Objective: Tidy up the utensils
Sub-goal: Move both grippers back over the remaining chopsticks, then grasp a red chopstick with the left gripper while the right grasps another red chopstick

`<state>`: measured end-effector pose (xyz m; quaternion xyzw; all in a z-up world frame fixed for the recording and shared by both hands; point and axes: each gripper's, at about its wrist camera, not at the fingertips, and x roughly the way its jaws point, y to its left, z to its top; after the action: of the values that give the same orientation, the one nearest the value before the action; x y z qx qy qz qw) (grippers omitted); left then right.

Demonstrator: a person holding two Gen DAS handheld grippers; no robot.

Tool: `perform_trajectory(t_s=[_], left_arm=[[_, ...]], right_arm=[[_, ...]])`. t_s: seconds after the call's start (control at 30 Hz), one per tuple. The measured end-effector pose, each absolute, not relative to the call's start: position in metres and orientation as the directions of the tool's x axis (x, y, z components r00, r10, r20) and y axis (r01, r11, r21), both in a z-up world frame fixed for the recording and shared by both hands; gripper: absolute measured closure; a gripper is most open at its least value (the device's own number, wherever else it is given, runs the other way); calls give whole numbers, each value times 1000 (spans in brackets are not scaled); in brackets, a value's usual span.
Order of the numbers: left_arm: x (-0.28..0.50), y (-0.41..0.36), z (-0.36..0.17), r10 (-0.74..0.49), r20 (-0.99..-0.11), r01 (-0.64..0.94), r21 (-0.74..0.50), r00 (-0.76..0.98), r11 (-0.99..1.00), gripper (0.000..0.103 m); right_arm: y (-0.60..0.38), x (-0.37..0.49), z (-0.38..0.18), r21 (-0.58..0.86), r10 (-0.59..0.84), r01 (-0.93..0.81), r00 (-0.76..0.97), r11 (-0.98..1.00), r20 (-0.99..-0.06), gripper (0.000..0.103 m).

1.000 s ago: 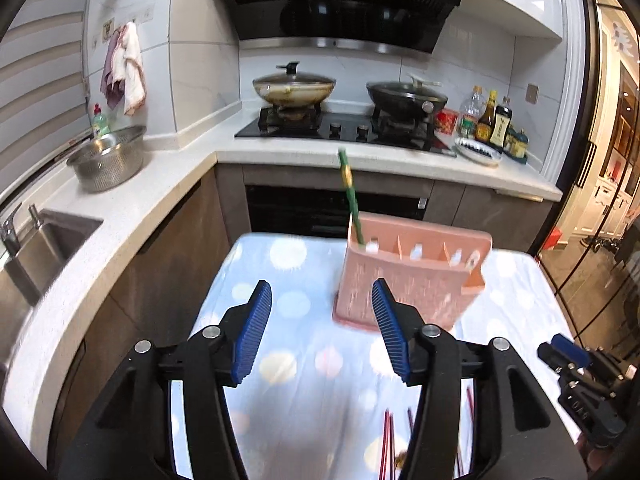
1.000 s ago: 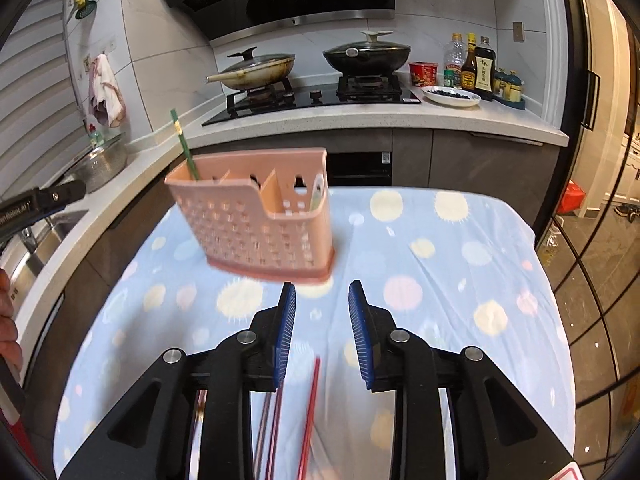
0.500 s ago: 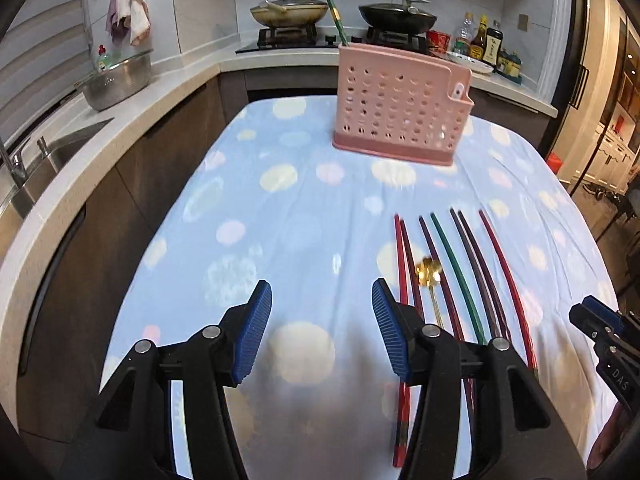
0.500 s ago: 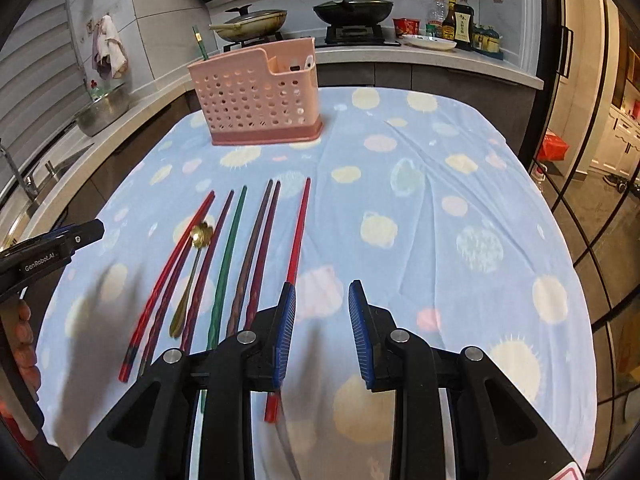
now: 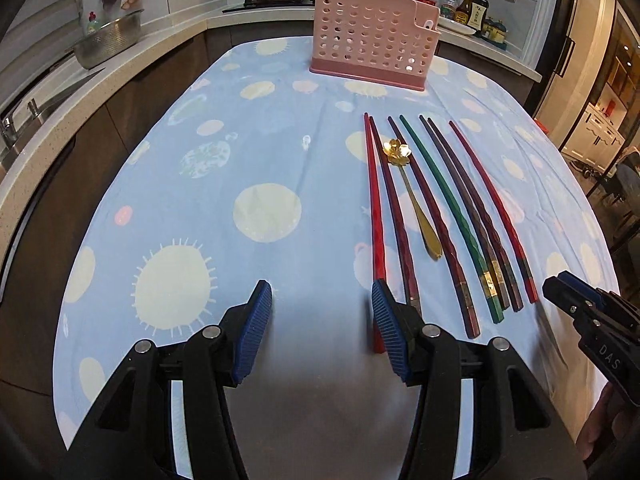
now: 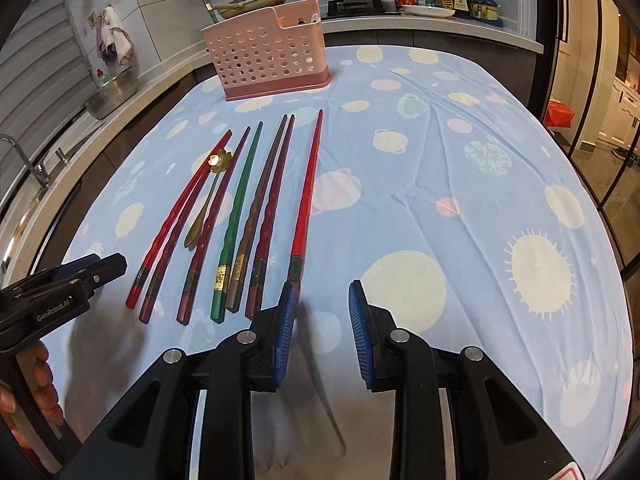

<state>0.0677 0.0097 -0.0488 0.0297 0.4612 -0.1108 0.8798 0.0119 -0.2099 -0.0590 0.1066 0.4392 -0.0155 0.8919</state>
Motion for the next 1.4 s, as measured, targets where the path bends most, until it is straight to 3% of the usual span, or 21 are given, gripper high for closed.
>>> perform_trajectory(t_s=[0.3,0.83,1.1,1.4], left_arm=[[64,-3,-57,-190,-829,268,-50,526,962,54],[70,-1,-64,-172,-837,262,-35,520,965,71],[69,0,-63,-166,-837,262,-28,522,965,87],[68,6,-63,-193,-839,269,-58,508,961,94]], right_arm=[[-199,17,-64,173,78,99,607,980,-791,76],[-199,28,-70,137,52,95,603,986,-796,78],[-194,31,-72,96,30,76,609,992,-792,95],[-196,26,-70,106,35,80,608,991,-793,96]])
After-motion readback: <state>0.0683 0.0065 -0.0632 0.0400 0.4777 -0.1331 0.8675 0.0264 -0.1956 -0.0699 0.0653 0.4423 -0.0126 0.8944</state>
